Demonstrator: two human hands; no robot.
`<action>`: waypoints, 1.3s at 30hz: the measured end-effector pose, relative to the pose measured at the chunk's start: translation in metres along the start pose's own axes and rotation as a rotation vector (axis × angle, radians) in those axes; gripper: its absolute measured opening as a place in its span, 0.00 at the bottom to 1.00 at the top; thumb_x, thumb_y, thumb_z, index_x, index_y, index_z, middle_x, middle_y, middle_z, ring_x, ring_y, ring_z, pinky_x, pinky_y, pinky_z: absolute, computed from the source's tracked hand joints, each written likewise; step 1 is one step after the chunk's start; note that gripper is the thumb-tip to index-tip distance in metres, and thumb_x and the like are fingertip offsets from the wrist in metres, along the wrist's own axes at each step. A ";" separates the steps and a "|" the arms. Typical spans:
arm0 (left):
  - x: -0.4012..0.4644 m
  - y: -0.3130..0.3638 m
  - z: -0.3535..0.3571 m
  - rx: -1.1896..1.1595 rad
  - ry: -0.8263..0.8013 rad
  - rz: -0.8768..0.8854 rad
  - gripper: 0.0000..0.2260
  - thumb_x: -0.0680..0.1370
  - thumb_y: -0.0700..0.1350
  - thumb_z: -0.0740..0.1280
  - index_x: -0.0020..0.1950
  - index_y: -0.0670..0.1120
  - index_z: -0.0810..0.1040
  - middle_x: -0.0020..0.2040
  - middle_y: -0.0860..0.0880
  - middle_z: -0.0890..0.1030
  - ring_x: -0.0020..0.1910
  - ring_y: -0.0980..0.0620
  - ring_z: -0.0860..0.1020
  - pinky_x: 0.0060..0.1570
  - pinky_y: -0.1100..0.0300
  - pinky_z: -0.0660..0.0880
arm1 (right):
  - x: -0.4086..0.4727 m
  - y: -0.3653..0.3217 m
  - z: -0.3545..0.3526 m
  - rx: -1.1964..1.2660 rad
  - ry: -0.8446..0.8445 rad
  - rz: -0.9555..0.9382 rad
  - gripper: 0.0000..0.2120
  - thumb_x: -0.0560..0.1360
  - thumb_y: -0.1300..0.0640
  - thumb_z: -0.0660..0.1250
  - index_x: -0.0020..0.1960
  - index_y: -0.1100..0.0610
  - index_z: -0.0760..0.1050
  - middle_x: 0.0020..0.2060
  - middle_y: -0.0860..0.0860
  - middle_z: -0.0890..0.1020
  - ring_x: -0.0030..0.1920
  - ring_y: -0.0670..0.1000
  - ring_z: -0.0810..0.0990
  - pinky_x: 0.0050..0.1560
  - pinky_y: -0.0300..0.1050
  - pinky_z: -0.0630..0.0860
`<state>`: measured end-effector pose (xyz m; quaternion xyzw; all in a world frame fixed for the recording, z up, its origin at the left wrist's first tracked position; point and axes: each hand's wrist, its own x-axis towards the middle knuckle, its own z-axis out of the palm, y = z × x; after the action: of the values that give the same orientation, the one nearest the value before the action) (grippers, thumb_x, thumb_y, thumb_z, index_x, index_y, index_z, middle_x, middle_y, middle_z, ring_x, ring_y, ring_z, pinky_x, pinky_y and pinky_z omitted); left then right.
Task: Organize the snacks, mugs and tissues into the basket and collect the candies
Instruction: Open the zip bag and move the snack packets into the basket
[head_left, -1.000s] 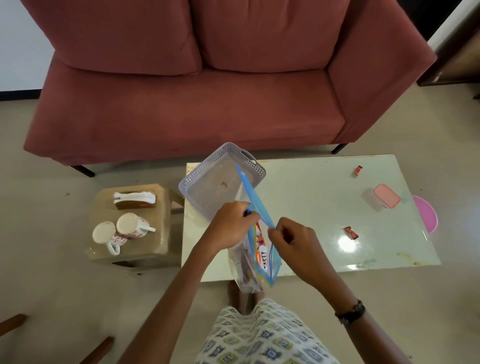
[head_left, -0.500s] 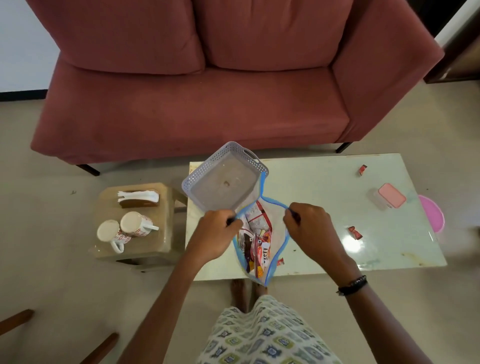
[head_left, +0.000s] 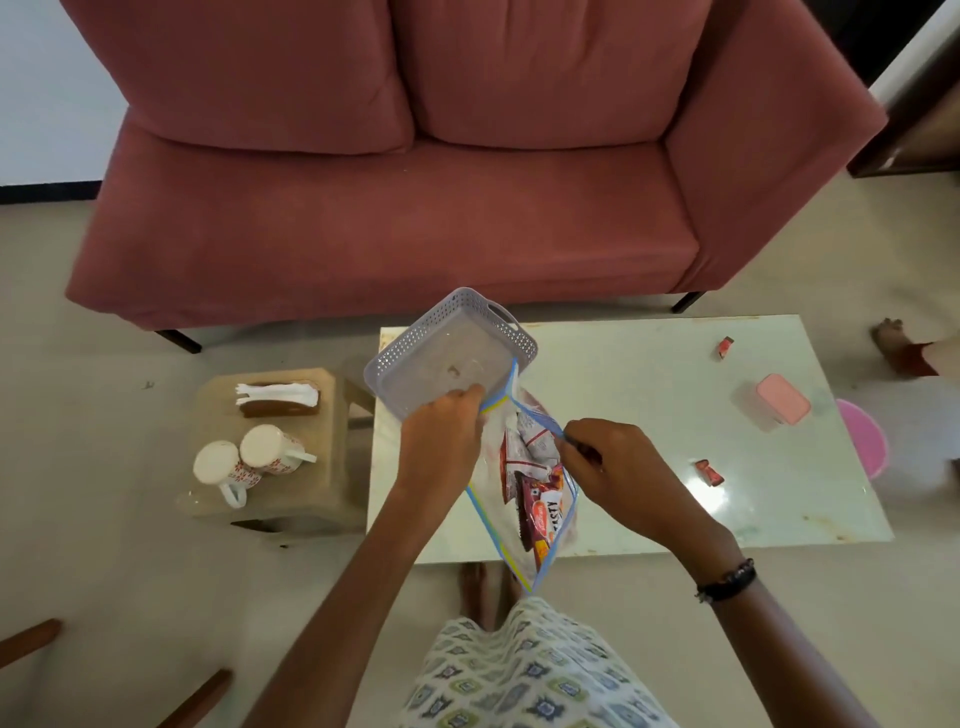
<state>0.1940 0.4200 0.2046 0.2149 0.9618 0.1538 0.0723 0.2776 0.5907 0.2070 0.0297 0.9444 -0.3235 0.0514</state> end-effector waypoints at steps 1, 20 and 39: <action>0.000 0.004 0.001 -0.048 0.002 0.017 0.09 0.79 0.46 0.60 0.56 0.44 0.73 0.52 0.44 0.81 0.50 0.41 0.79 0.44 0.51 0.74 | -0.001 0.001 -0.002 -0.015 0.012 0.028 0.16 0.78 0.57 0.61 0.33 0.60 0.65 0.25 0.49 0.67 0.27 0.49 0.63 0.30 0.42 0.60; -0.020 -0.029 -0.004 -0.370 0.150 -0.199 0.06 0.75 0.37 0.64 0.40 0.42 0.70 0.32 0.50 0.73 0.27 0.56 0.68 0.28 0.64 0.59 | 0.040 0.013 0.002 -0.224 0.183 0.207 0.09 0.78 0.57 0.62 0.41 0.60 0.69 0.34 0.54 0.76 0.33 0.53 0.71 0.29 0.42 0.63; -0.055 -0.022 0.031 -0.605 0.181 -0.389 0.08 0.75 0.34 0.63 0.39 0.44 0.68 0.31 0.55 0.71 0.30 0.60 0.71 0.30 0.76 0.67 | 0.024 -0.011 0.129 -0.745 -0.661 -0.651 0.09 0.60 0.60 0.76 0.34 0.50 0.79 0.32 0.44 0.82 0.38 0.45 0.81 0.37 0.37 0.74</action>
<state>0.2412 0.3852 0.1723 -0.0173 0.8982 0.4327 0.0751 0.2632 0.5033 0.1097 -0.3839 0.8886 0.0386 0.2479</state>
